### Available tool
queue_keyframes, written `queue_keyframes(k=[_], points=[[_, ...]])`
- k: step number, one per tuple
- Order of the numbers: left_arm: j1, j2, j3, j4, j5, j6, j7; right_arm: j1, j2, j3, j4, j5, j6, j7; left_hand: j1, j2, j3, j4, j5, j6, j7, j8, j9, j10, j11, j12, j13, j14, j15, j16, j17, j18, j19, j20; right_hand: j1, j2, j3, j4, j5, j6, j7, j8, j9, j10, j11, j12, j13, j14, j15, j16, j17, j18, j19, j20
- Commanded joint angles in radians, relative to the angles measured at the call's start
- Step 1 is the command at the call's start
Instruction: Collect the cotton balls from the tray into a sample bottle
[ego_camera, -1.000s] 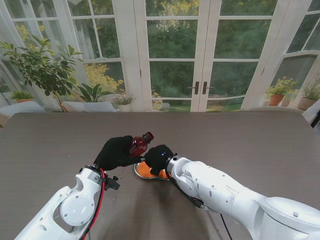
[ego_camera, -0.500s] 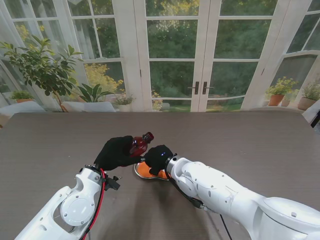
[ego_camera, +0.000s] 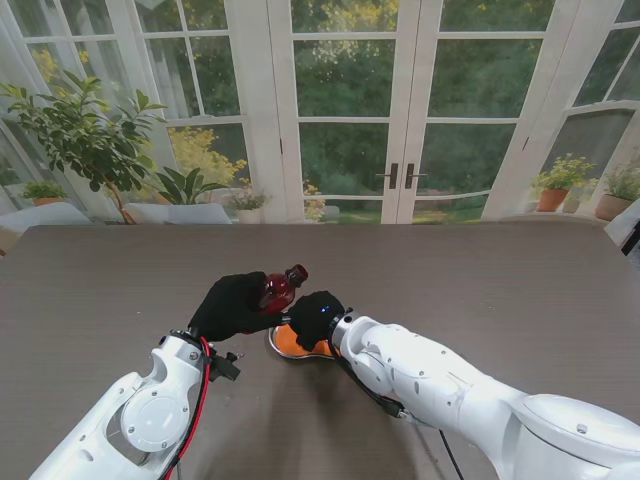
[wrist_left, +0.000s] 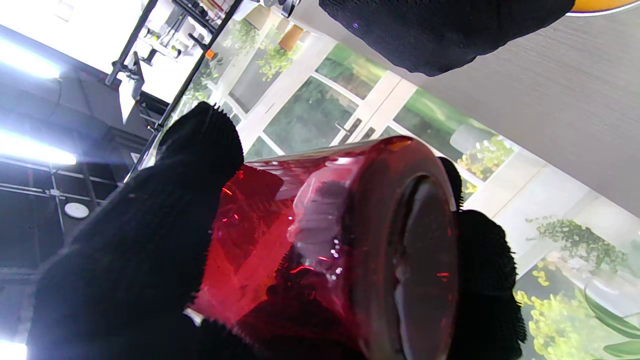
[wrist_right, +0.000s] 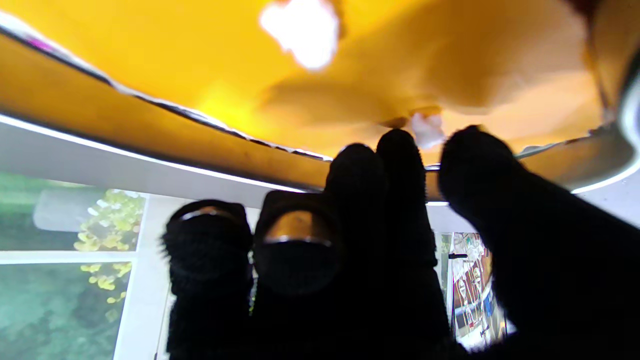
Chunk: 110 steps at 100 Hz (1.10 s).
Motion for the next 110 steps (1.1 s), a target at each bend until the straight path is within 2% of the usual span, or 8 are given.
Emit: queue_keyframes(k=[1,35,42,74,90,99,104,110], points=[[0.001,-0.001,0.0,-0.004,-0.003,0.002,-0.018,-0.008,-0.002,-0.004,0.004,-0.002,-0.006,0.017,0.266,0.22,0.198,0.008,0.121,-0.186,0.1,0.007,0.031,-0.028,0.006,0.003,0.005,0.062,0.021,0.008,-0.045,-0.014,-0.048,0.001,0.02,0.018,0.054,0.017,0.037,-0.036,0.012,-0.031,0.058,-0.008,0.006,-0.001,0.048,-0.015,0.047,0.02,0.024,0.045,0.069,-0.002],[0.001,-0.002,-0.001,-0.003,-0.002,0.0,-0.016,-0.008,0.0,0.011,-0.006,0.005,-0.016,0.017,0.265,0.221,0.196,0.009,0.12,-0.184,0.098,0.007,0.03,-0.027,0.005,0.002,0.005,0.064,0.021,0.008,-0.046,-0.013,-0.049,0.001,0.036,0.012,0.076,0.023,0.056,-0.05,0.066,0.014,0.067,-0.019,0.013,-0.002,0.048,-0.026,0.062,0.027,0.032,0.027,0.074,-0.003],[0.002,-0.002,-0.002,-0.003,-0.002,0.0,-0.016,-0.009,0.003,0.017,-0.015,0.005,-0.015,0.018,0.266,0.221,0.196,0.009,0.12,-0.184,0.097,0.006,0.029,-0.027,0.005,0.002,0.003,0.063,0.02,0.008,-0.047,-0.013,-0.049,0.001,0.033,0.01,0.082,0.02,0.053,-0.049,0.074,0.025,0.066,-0.021,0.017,-0.001,0.049,-0.038,0.062,0.028,0.036,0.023,0.075,-0.003],[0.0,-0.001,0.0,-0.002,-0.003,0.0,-0.018,-0.021,0.018,0.056,-0.054,0.022,-0.008,0.035,0.265,0.221,0.194,0.009,0.12,-0.183,0.094,0.005,0.029,-0.026,0.004,0.001,0.002,0.063,0.02,0.009,-0.047,-0.013,-0.05,0.001,0.032,0.006,0.09,0.017,0.049,-0.035,0.085,0.037,0.069,-0.017,0.024,-0.003,0.049,-0.035,0.069,0.031,0.042,0.024,0.075,-0.004],[0.0,-0.001,0.001,-0.002,-0.004,0.0,-0.019,-0.021,0.017,0.06,-0.05,0.03,-0.008,0.039,0.265,0.221,0.193,0.009,0.121,-0.183,0.094,0.005,0.029,-0.027,0.005,0.001,0.001,0.064,0.019,0.008,-0.047,-0.013,-0.05,0.001,0.031,0.007,0.089,0.017,0.049,-0.036,0.086,0.037,0.069,-0.016,0.026,-0.003,0.048,-0.029,0.072,0.032,0.042,0.024,0.075,-0.004],[0.0,-0.001,0.0,-0.002,-0.005,0.0,-0.019,-0.015,0.007,0.049,-0.024,0.025,-0.009,0.019,0.264,0.222,0.193,0.009,0.121,-0.183,0.094,0.005,0.029,-0.028,0.005,0.001,0.003,0.063,0.02,0.009,-0.047,-0.013,-0.05,0.001,0.026,0.016,0.077,0.018,0.047,-0.036,0.075,0.024,0.069,-0.016,0.022,-0.008,0.048,-0.029,0.073,0.033,0.04,0.027,0.076,-0.003],[0.0,-0.001,0.0,-0.002,-0.005,0.0,-0.019,-0.012,0.003,0.043,-0.014,0.024,-0.012,0.012,0.265,0.222,0.194,0.009,0.122,-0.183,0.094,0.005,0.029,-0.027,0.005,0.001,0.003,0.063,0.02,0.009,-0.047,-0.013,-0.05,0.001,0.021,-0.014,0.06,0.009,0.032,-0.029,0.058,0.009,0.066,-0.017,0.018,-0.011,0.048,-0.027,0.073,0.032,0.039,0.028,0.076,-0.002],[0.001,-0.001,0.0,-0.002,-0.005,0.0,-0.02,-0.01,0.001,0.038,-0.006,0.022,-0.013,0.007,0.264,0.222,0.193,0.009,0.121,-0.184,0.093,0.005,0.029,-0.026,0.005,0.001,0.003,0.063,0.02,0.009,-0.047,-0.013,-0.05,0.001,0.001,-0.086,0.057,-0.016,-0.004,-0.017,0.024,-0.007,0.051,-0.019,0.017,-0.005,0.049,-0.032,0.068,0.03,0.037,0.025,0.075,-0.002]])
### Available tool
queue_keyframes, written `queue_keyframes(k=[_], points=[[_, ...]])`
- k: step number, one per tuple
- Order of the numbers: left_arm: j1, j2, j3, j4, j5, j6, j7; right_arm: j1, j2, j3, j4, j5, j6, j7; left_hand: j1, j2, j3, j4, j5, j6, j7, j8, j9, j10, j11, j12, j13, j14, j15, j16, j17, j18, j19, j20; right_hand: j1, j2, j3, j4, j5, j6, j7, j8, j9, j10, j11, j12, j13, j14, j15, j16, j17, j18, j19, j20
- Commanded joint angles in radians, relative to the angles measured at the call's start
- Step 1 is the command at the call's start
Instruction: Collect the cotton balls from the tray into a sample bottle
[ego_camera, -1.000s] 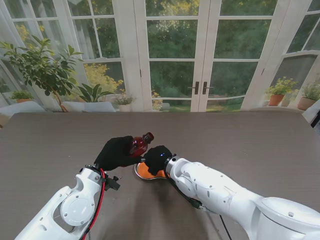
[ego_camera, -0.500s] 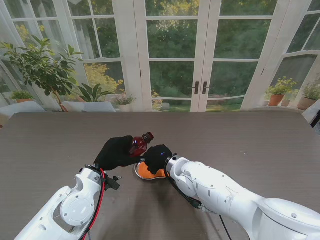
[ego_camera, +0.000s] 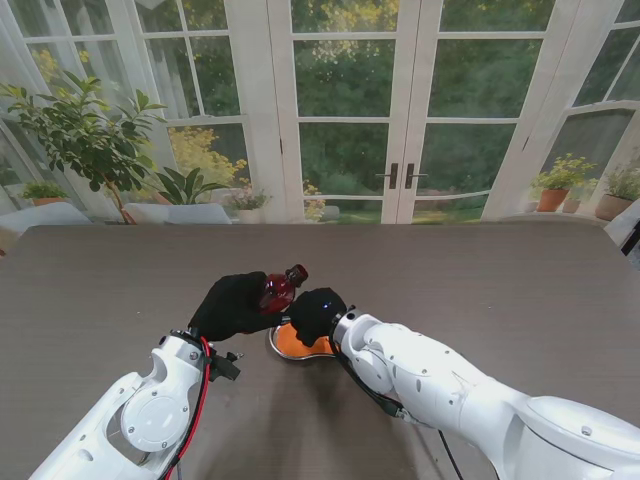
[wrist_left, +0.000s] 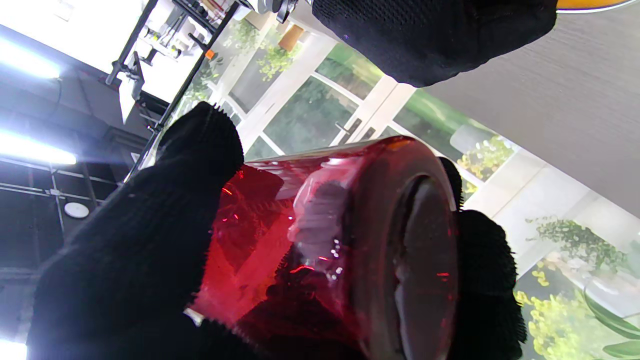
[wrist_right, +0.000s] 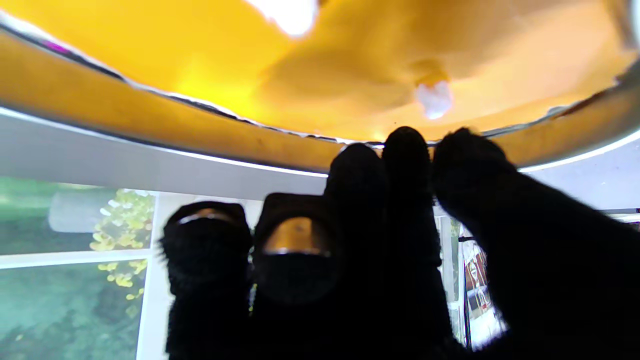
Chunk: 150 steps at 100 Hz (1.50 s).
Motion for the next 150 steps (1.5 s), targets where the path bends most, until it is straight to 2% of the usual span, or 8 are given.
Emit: queue_keyframes(k=[1,19,32,52,61,79,111,150], points=[[0.002,-0.002,-0.001,-0.004,-0.004,0.001,-0.019,0.001,-0.004,-0.003,0.005,-0.007,-0.004,0.013,0.265,0.222,0.194,0.009,0.121,-0.183,0.096,0.005,0.029,-0.025,0.004,0.001,0.003,0.063,0.02,0.009,-0.047,-0.015,-0.05,0.001,-0.01,-0.08,0.028,-0.021,-0.035,0.023,-0.022,-0.02,0.037,-0.016,0.016,-0.001,0.048,-0.029,0.043,0.017,0.021,0.018,0.065,-0.002],[0.002,-0.001,0.0,-0.004,-0.006,0.002,-0.021,0.005,-0.002,-0.008,0.006,-0.012,-0.013,0.013,0.263,0.222,0.194,0.009,0.122,-0.183,0.096,0.005,0.029,-0.027,0.005,0.0,0.003,0.062,0.02,0.009,-0.047,-0.015,-0.05,0.002,-0.056,-0.157,0.039,-0.028,-0.015,0.039,-0.104,0.014,0.029,-0.015,0.016,0.002,0.048,-0.034,0.038,0.013,0.014,0.018,0.063,0.001],[0.002,-0.002,0.0,-0.003,-0.007,0.001,-0.021,0.005,-0.001,-0.01,0.006,-0.014,-0.014,0.013,0.264,0.221,0.195,0.009,0.122,-0.181,0.095,0.005,0.03,-0.026,0.005,0.0,0.003,0.066,0.019,0.009,-0.048,-0.014,-0.05,0.002,-0.075,-0.185,0.047,-0.004,-0.002,0.052,-0.15,0.038,0.025,-0.013,0.015,0.002,0.049,-0.035,0.038,0.013,0.01,0.02,0.062,0.003],[0.003,-0.002,-0.001,-0.004,-0.008,0.002,-0.022,0.011,-0.023,-0.03,0.052,-0.013,-0.026,-0.014,0.264,0.221,0.195,0.009,0.121,-0.18,0.094,0.004,0.03,-0.025,0.005,-0.001,0.002,0.065,0.019,0.009,-0.046,-0.013,-0.05,0.002,-0.044,-0.209,0.045,-0.027,0.01,0.039,-0.138,0.04,0.041,-0.014,0.018,0.001,0.048,-0.031,0.051,0.019,0.018,0.026,0.066,0.004],[0.004,-0.002,-0.002,-0.005,-0.009,0.003,-0.021,0.013,-0.031,-0.04,0.071,-0.011,-0.032,-0.025,0.262,0.222,0.195,0.008,0.123,-0.182,0.095,0.005,0.03,-0.024,0.004,-0.002,0.004,0.066,0.02,0.009,-0.046,-0.013,-0.05,0.002,-0.02,-0.205,0.039,-0.047,0.013,0.026,-0.097,0.013,0.054,-0.016,0.018,-0.001,0.048,-0.037,0.058,0.022,0.024,0.031,0.068,0.003],[0.003,-0.002,-0.001,-0.004,-0.008,0.002,-0.021,0.014,-0.038,-0.047,0.092,-0.006,-0.04,-0.031,0.262,0.222,0.195,0.008,0.122,-0.181,0.094,0.005,0.029,-0.023,0.004,-0.002,0.001,0.066,0.019,0.009,-0.047,-0.013,-0.051,0.002,0.007,-0.165,0.035,-0.045,0.014,0.009,-0.031,-0.037,0.067,-0.015,0.013,-0.002,0.048,-0.03,0.065,0.027,0.027,0.034,0.07,0.001],[0.003,-0.001,0.0,-0.005,-0.009,0.004,-0.023,0.012,-0.045,-0.049,0.107,0.002,-0.053,-0.034,0.261,0.222,0.194,0.008,0.122,-0.181,0.092,0.005,0.028,-0.024,0.004,-0.003,0.0,0.067,0.018,0.009,-0.05,-0.013,-0.052,0.002,0.027,-0.072,0.042,-0.013,0.06,-0.004,-0.012,-0.047,0.087,-0.013,0.009,-0.006,0.047,-0.021,0.073,0.03,0.03,0.04,0.072,0.002],[0.004,-0.001,-0.001,-0.005,-0.008,0.005,-0.022,0.015,-0.05,-0.06,0.121,0.002,-0.069,-0.034,0.26,0.223,0.194,0.008,0.122,-0.179,0.091,0.004,0.027,-0.023,0.003,-0.003,0.0,0.068,0.017,0.009,-0.05,-0.012,-0.052,0.003,0.028,-0.036,0.048,0.0,0.079,-0.047,0.016,-0.018,0.086,-0.019,0.026,0.011,0.047,-0.025,0.082,0.034,0.029,0.026,0.077,0.004]])
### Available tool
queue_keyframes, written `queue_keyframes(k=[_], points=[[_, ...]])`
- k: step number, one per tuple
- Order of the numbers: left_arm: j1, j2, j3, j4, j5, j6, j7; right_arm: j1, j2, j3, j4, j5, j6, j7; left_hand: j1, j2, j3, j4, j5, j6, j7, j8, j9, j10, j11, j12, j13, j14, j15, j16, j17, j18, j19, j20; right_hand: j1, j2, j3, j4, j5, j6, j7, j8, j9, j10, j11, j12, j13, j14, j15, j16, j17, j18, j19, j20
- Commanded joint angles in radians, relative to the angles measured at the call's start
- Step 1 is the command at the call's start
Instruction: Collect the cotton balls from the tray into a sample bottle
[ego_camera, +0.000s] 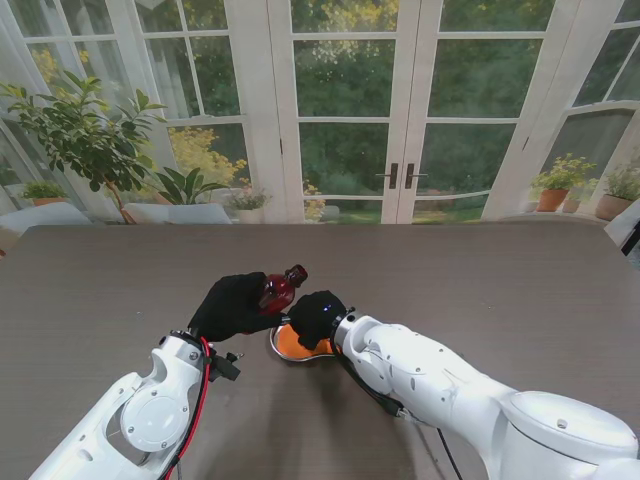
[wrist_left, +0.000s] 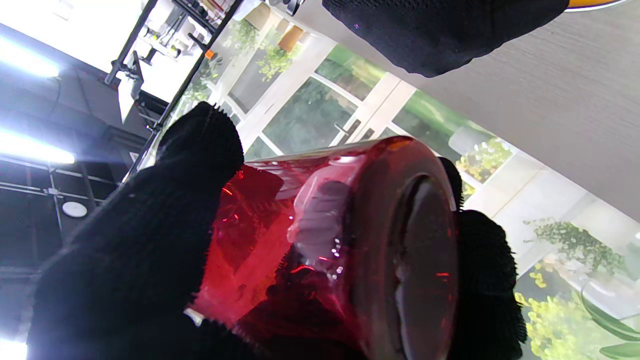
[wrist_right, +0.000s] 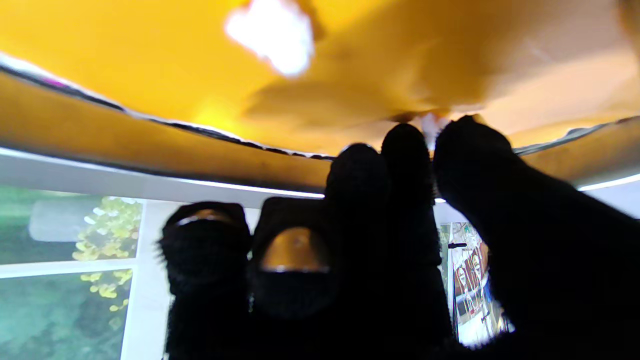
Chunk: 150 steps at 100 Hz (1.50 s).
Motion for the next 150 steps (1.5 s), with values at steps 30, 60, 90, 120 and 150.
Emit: queue_keyframes(k=[30,60,90,120,150], points=[[0.003,-0.002,-0.001,-0.005,-0.001,0.003,-0.017,-0.001,-0.004,-0.013,0.009,-0.009,-0.019,0.016,0.259,0.223,0.193,0.007,0.122,-0.178,0.093,0.004,0.025,-0.021,0.007,-0.004,-0.003,0.067,0.016,0.009,-0.05,-0.013,-0.053,0.003,-0.01,0.085,0.071,0.028,-0.018,-0.078,0.052,0.103,0.016,-0.031,0.088,0.058,0.038,-0.055,0.051,0.021,0.022,-0.016,0.078,0.004],[0.002,-0.002,-0.001,-0.004,-0.001,0.004,-0.016,-0.007,0.007,0.015,-0.02,-0.007,-0.009,0.01,0.259,0.224,0.193,0.008,0.122,-0.178,0.093,0.005,0.024,-0.019,0.006,-0.005,-0.003,0.067,0.016,0.009,-0.052,-0.014,-0.054,0.003,-0.017,0.084,0.091,0.021,-0.043,-0.062,0.081,0.129,0.012,-0.031,0.104,0.067,0.038,-0.059,0.058,0.025,0.027,-0.02,0.081,0.004],[0.003,-0.002,-0.001,-0.005,-0.002,0.004,-0.017,-0.012,0.013,0.032,-0.036,-0.001,-0.002,0.016,0.26,0.225,0.192,0.008,0.121,-0.177,0.092,0.005,0.024,-0.021,0.005,-0.007,-0.005,0.068,0.015,0.009,-0.052,-0.014,-0.054,0.003,-0.02,0.093,0.09,0.018,-0.052,-0.064,0.09,0.135,0.009,-0.033,0.11,0.069,0.038,-0.06,0.06,0.025,0.028,-0.021,0.081,0.005],[0.001,-0.002,-0.002,0.002,-0.004,0.011,-0.019,-0.048,0.098,0.139,-0.184,0.013,0.034,0.099,0.261,0.225,0.19,0.008,0.122,-0.177,0.092,0.006,0.024,-0.02,0.005,-0.009,-0.005,0.068,0.014,0.008,-0.052,-0.014,-0.054,0.003,-0.018,0.097,0.087,0.017,-0.059,-0.058,0.095,0.137,0.004,-0.034,0.112,0.067,0.039,-0.06,0.058,0.025,0.028,-0.021,0.081,0.005],[0.005,-0.002,-0.008,0.002,-0.002,0.02,-0.017,-0.116,0.204,0.307,-0.397,-0.009,0.099,0.19,0.262,0.226,0.19,0.008,0.122,-0.177,0.093,0.005,0.024,-0.021,0.005,-0.01,-0.004,0.068,0.013,0.007,-0.051,-0.012,-0.054,0.003,-0.015,0.101,0.081,0.018,-0.061,-0.052,0.097,0.137,0.002,-0.031,0.114,0.066,0.038,-0.059,0.06,0.025,0.027,-0.018,0.083,0.007]])
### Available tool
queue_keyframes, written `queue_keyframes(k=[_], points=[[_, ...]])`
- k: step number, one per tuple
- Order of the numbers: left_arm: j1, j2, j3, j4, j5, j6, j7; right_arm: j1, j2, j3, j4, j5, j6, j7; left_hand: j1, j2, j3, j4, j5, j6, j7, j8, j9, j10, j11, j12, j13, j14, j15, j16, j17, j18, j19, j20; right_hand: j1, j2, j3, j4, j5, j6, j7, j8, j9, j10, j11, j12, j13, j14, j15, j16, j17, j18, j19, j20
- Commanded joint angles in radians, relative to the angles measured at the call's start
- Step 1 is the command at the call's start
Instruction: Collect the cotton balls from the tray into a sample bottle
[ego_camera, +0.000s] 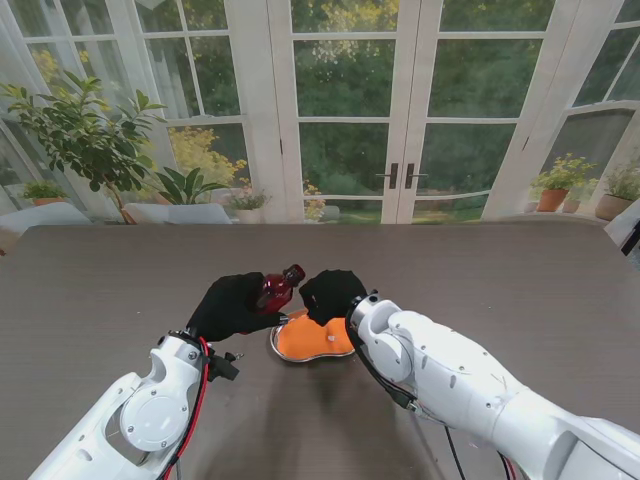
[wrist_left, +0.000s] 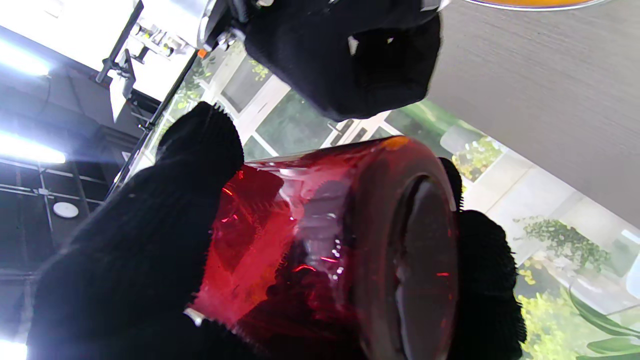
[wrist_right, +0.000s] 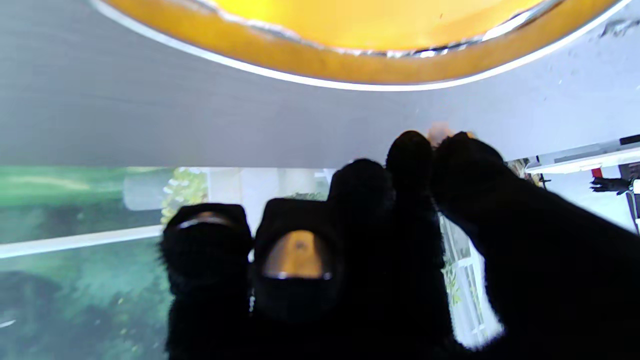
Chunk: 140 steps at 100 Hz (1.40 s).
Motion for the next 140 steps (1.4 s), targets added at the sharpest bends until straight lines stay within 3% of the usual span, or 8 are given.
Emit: queue_keyframes(k=[1,23,46,87,140], points=[[0.004,-0.002,-0.005,0.0,-0.003,0.006,-0.018,-0.009,0.023,0.02,-0.026,-0.014,0.009,0.013,0.263,0.225,0.19,0.008,0.122,-0.175,0.093,0.005,0.025,-0.021,0.007,-0.01,-0.003,0.066,0.014,0.007,-0.051,-0.013,-0.054,0.003,-0.001,0.012,0.069,0.018,-0.01,-0.012,0.044,0.026,0.013,-0.012,0.038,0.01,0.038,-0.048,0.048,0.014,0.025,-0.012,0.071,0.007],[0.005,-0.001,-0.005,0.0,-0.005,0.015,-0.024,-0.088,0.083,0.176,-0.191,-0.054,0.044,0.071,0.263,0.225,0.191,0.008,0.123,-0.174,0.093,0.005,0.024,-0.02,0.007,-0.011,-0.004,0.067,0.013,0.007,-0.051,-0.012,-0.054,0.003,0.004,0.015,0.064,0.02,-0.011,-0.006,0.044,0.026,0.013,-0.007,0.038,0.008,0.038,-0.044,0.05,0.014,0.024,-0.008,0.072,0.008],[0.006,0.001,-0.002,-0.001,-0.007,0.024,-0.034,-0.175,0.118,0.325,-0.354,-0.087,0.07,0.116,0.263,0.225,0.19,0.008,0.123,-0.175,0.093,0.005,0.023,-0.021,0.007,-0.011,-0.003,0.067,0.012,0.006,-0.051,-0.012,-0.054,0.003,0.009,0.019,0.055,0.022,-0.011,0.002,0.042,0.027,0.012,-0.005,0.038,0.008,0.038,-0.041,0.051,0.015,0.024,-0.005,0.073,0.01],[0.002,0.002,0.008,-0.001,-0.011,0.034,-0.043,-0.274,0.129,0.473,-0.549,-0.057,0.041,0.15,0.263,0.226,0.19,0.008,0.123,-0.176,0.092,0.004,0.022,-0.021,0.004,-0.012,-0.004,0.066,0.01,0.004,-0.052,-0.012,-0.056,0.003,0.016,0.024,0.042,0.026,-0.01,0.009,0.035,0.029,0.013,0.001,0.036,0.008,0.038,-0.037,0.051,0.014,0.022,0.0,0.073,0.013],[-0.014,0.0,0.024,0.018,-0.016,0.028,-0.041,-0.345,0.132,0.56,-0.674,0.036,-0.033,0.198,0.265,0.227,0.187,0.008,0.123,-0.175,0.092,0.004,0.022,-0.02,0.003,-0.012,-0.005,0.066,0.009,0.002,-0.052,-0.012,-0.056,0.003,0.021,0.027,0.036,0.029,-0.005,0.013,0.025,0.037,0.015,0.007,0.028,0.011,0.037,-0.031,0.052,0.014,0.02,0.002,0.075,0.015]])
